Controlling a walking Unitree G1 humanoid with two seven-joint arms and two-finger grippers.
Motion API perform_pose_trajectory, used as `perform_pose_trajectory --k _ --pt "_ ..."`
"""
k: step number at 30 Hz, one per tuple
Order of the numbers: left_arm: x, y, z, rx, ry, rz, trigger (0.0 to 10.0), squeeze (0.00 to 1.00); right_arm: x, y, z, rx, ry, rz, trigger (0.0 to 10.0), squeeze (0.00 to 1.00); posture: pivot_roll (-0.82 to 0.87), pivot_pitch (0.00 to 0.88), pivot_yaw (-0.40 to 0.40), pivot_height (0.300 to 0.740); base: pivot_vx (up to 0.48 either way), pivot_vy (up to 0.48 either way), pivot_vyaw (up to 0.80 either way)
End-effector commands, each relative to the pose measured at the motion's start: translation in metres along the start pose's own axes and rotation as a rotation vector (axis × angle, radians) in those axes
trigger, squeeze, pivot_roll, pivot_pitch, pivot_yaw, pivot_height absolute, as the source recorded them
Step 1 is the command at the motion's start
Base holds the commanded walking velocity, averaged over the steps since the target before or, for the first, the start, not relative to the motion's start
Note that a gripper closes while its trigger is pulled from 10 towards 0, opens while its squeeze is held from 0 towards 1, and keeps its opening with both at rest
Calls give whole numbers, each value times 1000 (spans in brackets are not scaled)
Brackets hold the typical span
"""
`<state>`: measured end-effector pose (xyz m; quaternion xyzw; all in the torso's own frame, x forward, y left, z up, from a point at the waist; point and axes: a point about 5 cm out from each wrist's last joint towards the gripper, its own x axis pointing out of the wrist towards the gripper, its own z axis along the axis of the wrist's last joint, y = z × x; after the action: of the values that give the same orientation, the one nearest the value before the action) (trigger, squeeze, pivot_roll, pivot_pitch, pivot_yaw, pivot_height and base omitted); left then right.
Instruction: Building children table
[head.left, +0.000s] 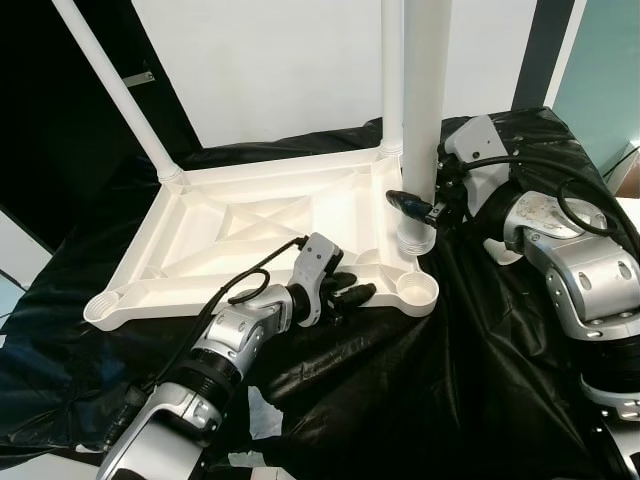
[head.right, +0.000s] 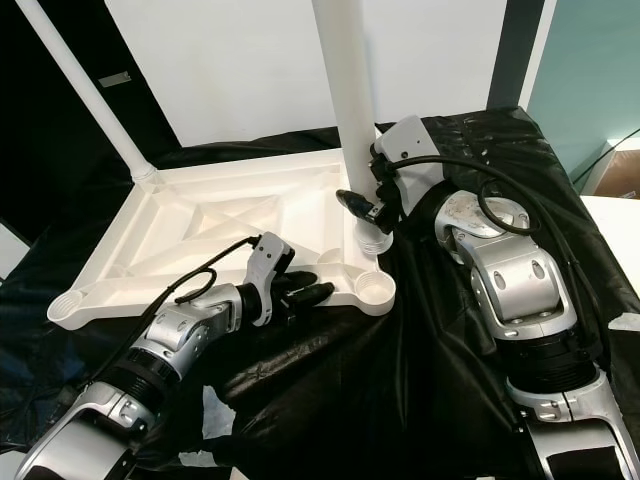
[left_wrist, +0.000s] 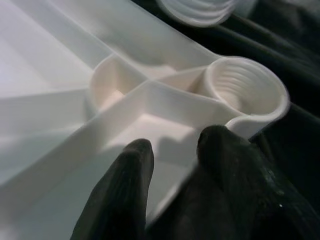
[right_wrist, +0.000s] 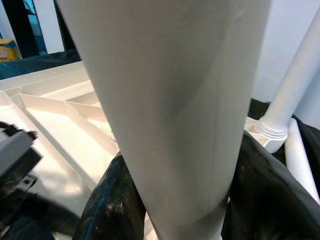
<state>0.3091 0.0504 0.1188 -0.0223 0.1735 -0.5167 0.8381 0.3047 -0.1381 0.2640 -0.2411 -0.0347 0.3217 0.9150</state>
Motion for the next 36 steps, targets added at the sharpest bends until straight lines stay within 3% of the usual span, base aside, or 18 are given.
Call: perform_pose_trajectory --k 1,8,11,18,22,29,30,31,35,36 --pt "-7 -35 -9 -43 33 -614 10000 0 1 -3 8 -16 -17 -10 10000 0 -147 0 160 740 0 0 0" --pt "-8 -38 0 -45 -29 -613 10000 0 2 -4 9 -16 -21 -12 10000 0 -148 0 159 740 0 0 0" --pt "-8 -30 3 7 -48 -544 10000 0 2 -2 10 -14 -27 -7 10000 0 -147 0 159 740 0 0 0" --pt "-5 -13 -18 122 94 -376 10000 0 4 3 12 -6 -37 11 10000 0 -142 0 159 740 0 0 0" --pt "-5 -12 -25 141 160 -362 10000 0 5 4 12 -5 -39 14 10000 0 -142 0 159 740 0 0 0" --pt "-10 -25 -31 102 240 -509 10000 0 5 4 13 -4 -42 12 10000 0 -144 0 163 740 0 0 0" --pt "-13 -31 -27 84 209 -575 5922 0 5 5 13 -4 -43 14 10000 0 -146 0 164 740 0 0 0" --pt "-16 -35 -21 62 171 -629 4667 0 5 6 14 -3 -43 16 10000 0 -146 0 164 740 0 0 0" --pt "-19 -41 -10 32 100 -693 4627 0 5 6 13 -2 -42 18 10000 0 -146 0 164 740 0 0 0" --pt "-20 -44 -3 25 62 -719 6980 0 5 7 12 -1 -39 18 10000 0 -146 0 166 740 0 0 0"
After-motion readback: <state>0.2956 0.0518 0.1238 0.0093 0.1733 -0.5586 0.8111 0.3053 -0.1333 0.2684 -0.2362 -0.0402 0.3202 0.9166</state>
